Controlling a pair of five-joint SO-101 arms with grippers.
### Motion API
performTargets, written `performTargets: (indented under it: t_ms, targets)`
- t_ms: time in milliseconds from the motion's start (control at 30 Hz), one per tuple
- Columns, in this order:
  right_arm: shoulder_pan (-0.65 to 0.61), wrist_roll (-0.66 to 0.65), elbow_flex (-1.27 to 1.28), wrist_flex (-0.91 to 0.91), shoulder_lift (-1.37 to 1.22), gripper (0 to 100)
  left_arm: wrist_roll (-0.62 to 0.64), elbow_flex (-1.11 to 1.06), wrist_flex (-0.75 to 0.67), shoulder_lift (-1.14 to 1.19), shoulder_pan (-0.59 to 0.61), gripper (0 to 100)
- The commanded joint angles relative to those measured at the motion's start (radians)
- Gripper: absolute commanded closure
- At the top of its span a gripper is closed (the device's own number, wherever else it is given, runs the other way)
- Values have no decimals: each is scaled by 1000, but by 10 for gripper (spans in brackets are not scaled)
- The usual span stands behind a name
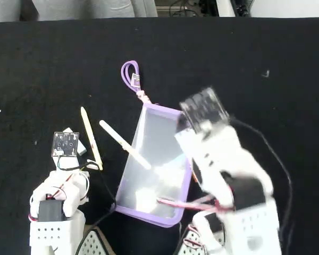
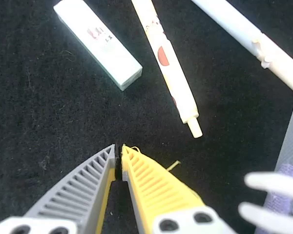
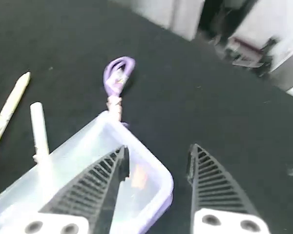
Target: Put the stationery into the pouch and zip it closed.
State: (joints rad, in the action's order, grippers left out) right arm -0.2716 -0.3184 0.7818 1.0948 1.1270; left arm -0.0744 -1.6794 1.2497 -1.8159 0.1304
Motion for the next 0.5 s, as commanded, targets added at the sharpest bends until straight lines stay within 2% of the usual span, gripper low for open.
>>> performTargets:
  t_ms: [0,233,467]
  targets:
    - [-81,5,-255,-25,-341,797,-5,-21,5,-3,2,970]
    - [-146,5,-507,-29,-759,797,-5,-21,5,-3,2,970]
    - [-155,-5,-733,-31,-1102,797,-5,-21,5,-3,2,970]
